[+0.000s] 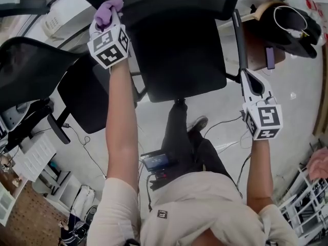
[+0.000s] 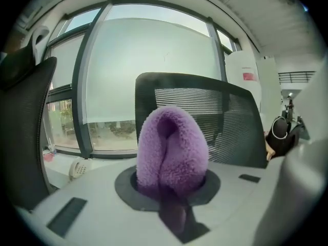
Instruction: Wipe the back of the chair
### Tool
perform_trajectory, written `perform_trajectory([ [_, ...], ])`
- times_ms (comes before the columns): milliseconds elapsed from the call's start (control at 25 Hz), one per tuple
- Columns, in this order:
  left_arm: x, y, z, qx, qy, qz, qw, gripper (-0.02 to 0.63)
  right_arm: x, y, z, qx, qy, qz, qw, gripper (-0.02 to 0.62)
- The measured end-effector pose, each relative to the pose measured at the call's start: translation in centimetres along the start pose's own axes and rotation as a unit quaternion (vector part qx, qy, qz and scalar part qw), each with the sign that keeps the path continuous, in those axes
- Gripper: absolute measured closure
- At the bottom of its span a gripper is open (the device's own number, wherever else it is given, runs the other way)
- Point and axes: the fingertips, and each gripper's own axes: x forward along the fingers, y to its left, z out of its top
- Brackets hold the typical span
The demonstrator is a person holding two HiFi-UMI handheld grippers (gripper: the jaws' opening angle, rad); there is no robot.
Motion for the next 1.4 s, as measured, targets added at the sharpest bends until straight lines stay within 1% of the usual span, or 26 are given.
perform_trajectory([
  [400,0.1,-0.3,-0.1,0.0,0.009,0.002,1.0,0.535,-0.3,-0.7,-0.3,0.009,0.002,-0.002,1.0,0.601],
  [520,-0.1,-0.5,0.1,0.0,0.014,0.0,0.9999,0.535,-0.8,-0.9,0.3,0.009,-0.006,-0.002,1.0,0.601],
  [720,-1.7,-2.2,1.5,0.015,0.011,-0.012,0.9997,0.535,-2.5,-1.8,1.7,0.007,-0.025,-0.009,1.0,0.601],
  [920,-5.1,-4.6,4.0,0.034,-0.001,-0.036,0.9988,0.535,-5.5,-2.6,3.9,0.001,-0.05,-0.019,0.999,0.601],
  [1120,-10.2,-6.7,7.3,0.058,-0.019,-0.061,0.9963,0.535,-9.4,-3.0,6.6,-0.008,-0.084,-0.029,0.996,0.601],
  [1280,-14.9,-8.1,10.9,0.072,-0.044,-0.074,0.9937,0.535,-13.2,-3.6,8.1,-0.016,-0.107,-0.038,0.993,0.601],
  [1400,-18.8,-9.4,14.6,0.081,-0.073,-0.087,0.9902,0.535,-16.2,-4.1,9.1,-0.02,-0.124,-0.047,0.991,0.601],
])
